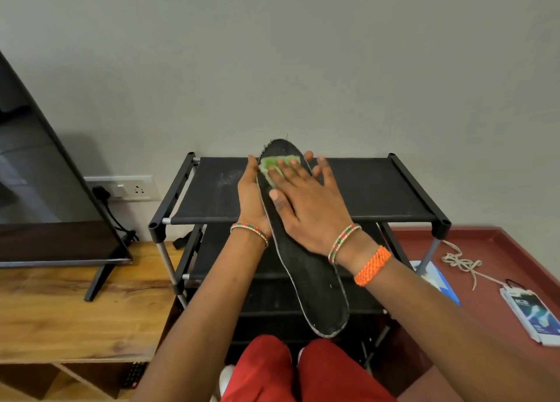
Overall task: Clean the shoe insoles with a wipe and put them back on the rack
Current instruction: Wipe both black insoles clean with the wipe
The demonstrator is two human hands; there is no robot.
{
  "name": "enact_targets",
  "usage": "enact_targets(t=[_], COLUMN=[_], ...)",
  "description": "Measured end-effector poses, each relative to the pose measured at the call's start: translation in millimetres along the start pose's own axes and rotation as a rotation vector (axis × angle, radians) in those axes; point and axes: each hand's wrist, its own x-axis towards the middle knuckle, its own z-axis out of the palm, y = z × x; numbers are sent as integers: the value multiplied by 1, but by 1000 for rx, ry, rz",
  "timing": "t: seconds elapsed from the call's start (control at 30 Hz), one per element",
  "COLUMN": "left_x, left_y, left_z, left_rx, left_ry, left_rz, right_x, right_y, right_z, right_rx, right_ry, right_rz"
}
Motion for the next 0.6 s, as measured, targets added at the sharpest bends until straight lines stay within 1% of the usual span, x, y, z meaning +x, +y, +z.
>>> enact_targets(t=[0.07, 0.13, 0.23, 0.27, 0.33, 0.4, 0.47, 0.53, 0.6], left_x=[3, 4, 9, 9, 12, 14, 13, 12, 14], left_y=[-4, -4, 5, 8, 11, 11, 6, -1, -11], left_z=[3, 5, 0, -3, -9, -9, -6, -1, 2], left_rx=[51, 53, 52, 64, 51, 42, 57, 97, 154], left_ry=[-1, -25, 51, 40, 54, 71, 71, 122, 105], left_rz=[-12, 1, 42, 38, 13, 12, 44, 107, 133], right_x=[14, 17, 1, -6, -13, -12, -5, 8, 23], right_y=[7, 6, -8, -11, -11, -9, -6, 0, 6], right_z=[1, 2, 6, 8, 12, 13, 13, 13, 13], right_rx=[-52, -27, 103, 137, 168, 149, 91, 12, -35], right_ry=[6, 8, 3, -12, -29, -17, 7, 37, 47], right_rz=[74, 89, -47, -88, -127, -131, -102, -34, 41])
